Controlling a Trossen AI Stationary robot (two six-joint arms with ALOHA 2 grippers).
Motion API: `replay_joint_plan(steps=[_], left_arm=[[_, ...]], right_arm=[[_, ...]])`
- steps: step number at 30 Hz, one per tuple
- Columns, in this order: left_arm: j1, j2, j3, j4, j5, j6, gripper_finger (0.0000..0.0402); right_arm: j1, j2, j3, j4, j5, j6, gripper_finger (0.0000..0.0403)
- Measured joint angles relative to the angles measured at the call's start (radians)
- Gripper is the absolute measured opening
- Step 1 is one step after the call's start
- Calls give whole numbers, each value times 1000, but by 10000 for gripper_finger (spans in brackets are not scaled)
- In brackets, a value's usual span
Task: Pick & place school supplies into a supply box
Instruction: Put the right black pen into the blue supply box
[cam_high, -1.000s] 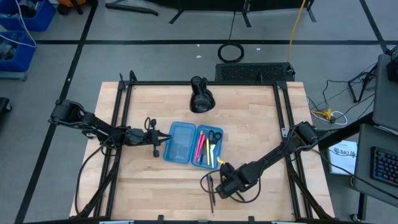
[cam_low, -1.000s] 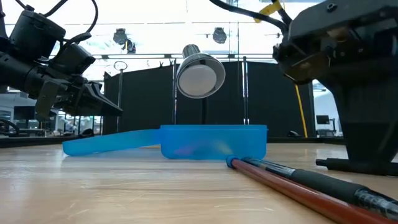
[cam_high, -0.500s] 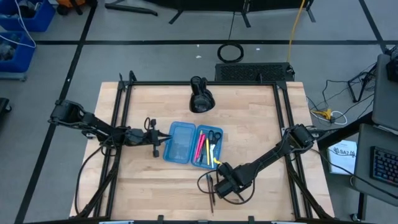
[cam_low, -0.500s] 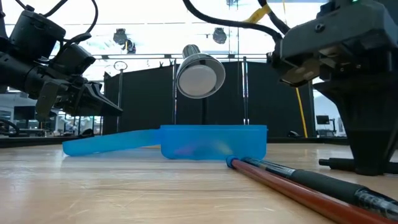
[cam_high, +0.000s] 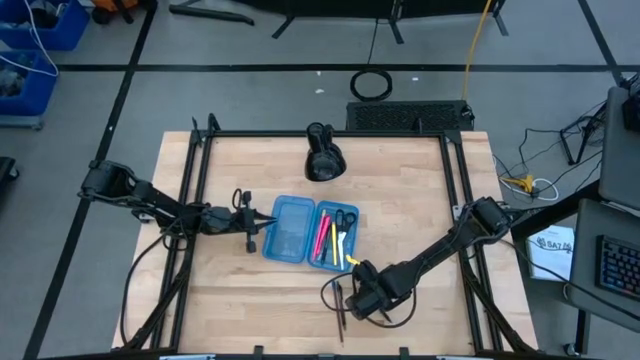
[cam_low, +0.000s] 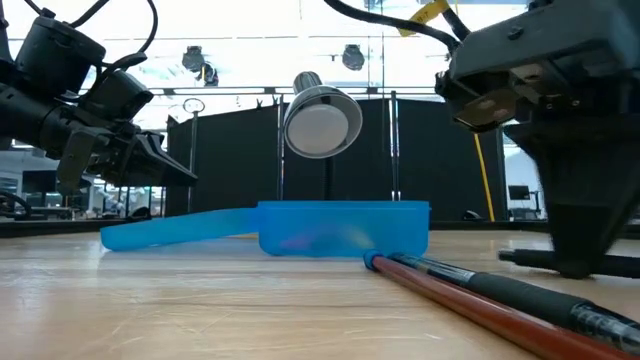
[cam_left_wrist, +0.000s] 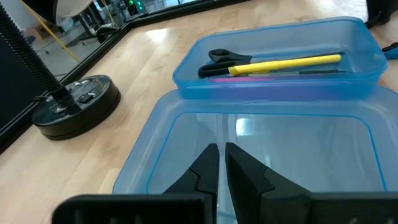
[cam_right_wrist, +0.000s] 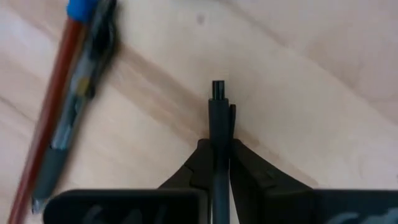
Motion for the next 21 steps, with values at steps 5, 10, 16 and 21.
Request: replay_joint_plan(steps=[5,10,16,21], left_arm=[[0,0,0,0,0,0,35],[0,0,0,0,1,0,35],[0,0,0,0,1,0,35],[0,0,0,0,1,0,35]], right_arm=[[-1,-38,0,14,75,5,19],[-2,-61,-2,18,96,5,18],[-2,-63,-2,23,93,3,18],[-2,-64,-2,38,92,-4,18]])
